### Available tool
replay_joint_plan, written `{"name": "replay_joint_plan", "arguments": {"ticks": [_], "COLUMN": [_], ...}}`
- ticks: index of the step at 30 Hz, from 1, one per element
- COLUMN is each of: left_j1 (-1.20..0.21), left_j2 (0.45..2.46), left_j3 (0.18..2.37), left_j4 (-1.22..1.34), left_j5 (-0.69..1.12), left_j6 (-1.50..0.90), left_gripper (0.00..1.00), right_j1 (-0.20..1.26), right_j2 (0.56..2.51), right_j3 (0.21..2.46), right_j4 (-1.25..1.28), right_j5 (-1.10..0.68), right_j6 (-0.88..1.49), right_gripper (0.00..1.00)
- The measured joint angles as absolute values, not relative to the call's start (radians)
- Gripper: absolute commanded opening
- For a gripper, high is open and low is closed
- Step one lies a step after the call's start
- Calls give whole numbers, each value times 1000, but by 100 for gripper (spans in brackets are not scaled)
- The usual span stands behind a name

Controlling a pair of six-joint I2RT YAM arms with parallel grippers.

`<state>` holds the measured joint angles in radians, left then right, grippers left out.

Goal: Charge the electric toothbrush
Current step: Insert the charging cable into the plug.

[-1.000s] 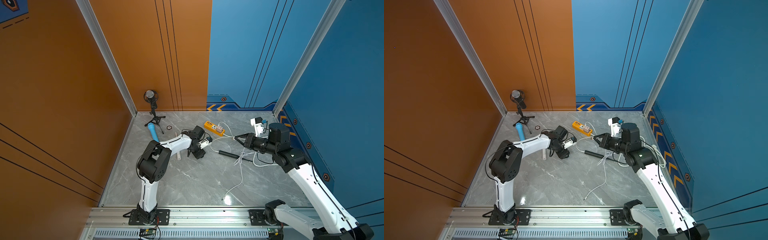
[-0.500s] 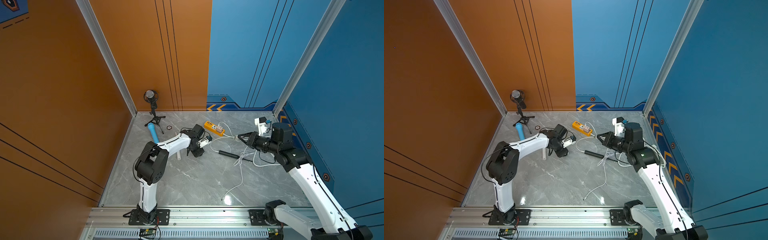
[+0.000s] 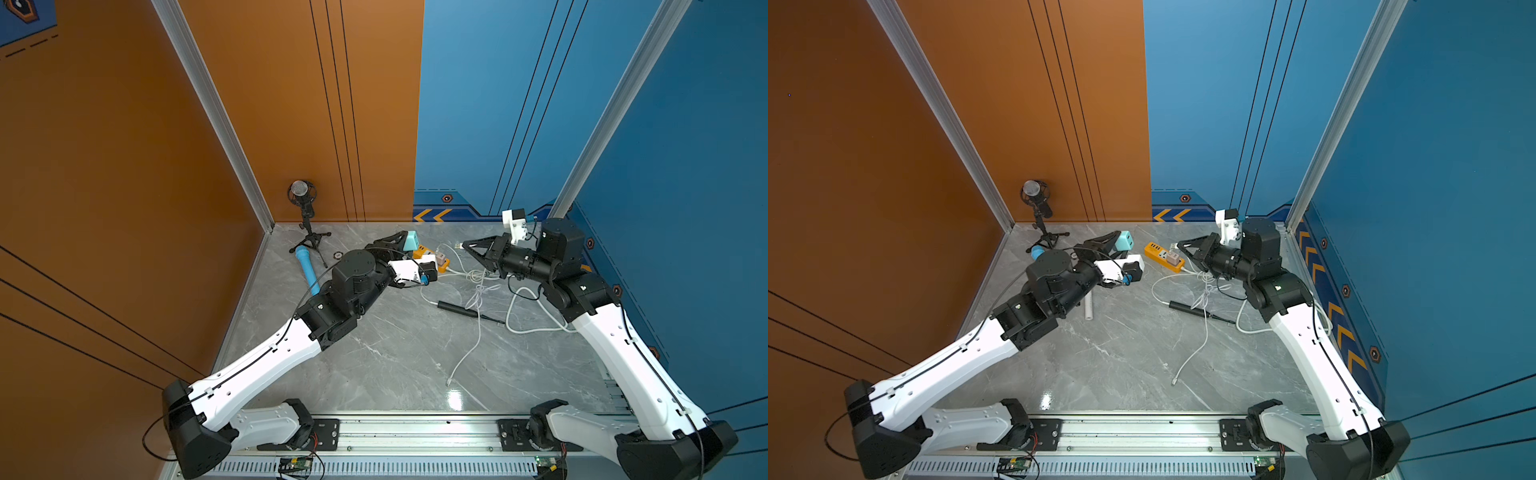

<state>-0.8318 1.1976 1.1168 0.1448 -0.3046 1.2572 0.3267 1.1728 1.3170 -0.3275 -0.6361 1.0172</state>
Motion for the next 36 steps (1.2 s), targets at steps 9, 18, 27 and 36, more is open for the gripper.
{"name": "replay_joint_plan", "arguments": {"ticks": [9,18,27,36], "left_j1": [-857,-846,-829,-821], "left_j2": [1245,1273,1272,1272], "left_j3": [1067,1069,1095,1096], "left_j4": [347,401,409,411], "left_j5": [-358,-363,-359,-346], "left_j6": [1534,1510,1433,1416], "left_gripper": [6,6,6,7], "right_j1": [468,512,513,525], "right_j2": [1212,1250,1290,1303], "right_j3": [1359,1358,1336,1329], "right_j4": [-241,-111,-48,-30], "right_j5": [-584,-502,-492,-493], "right_j6": [1119,1201,1232,1235], "right_gripper": [0,0,0,0]}}
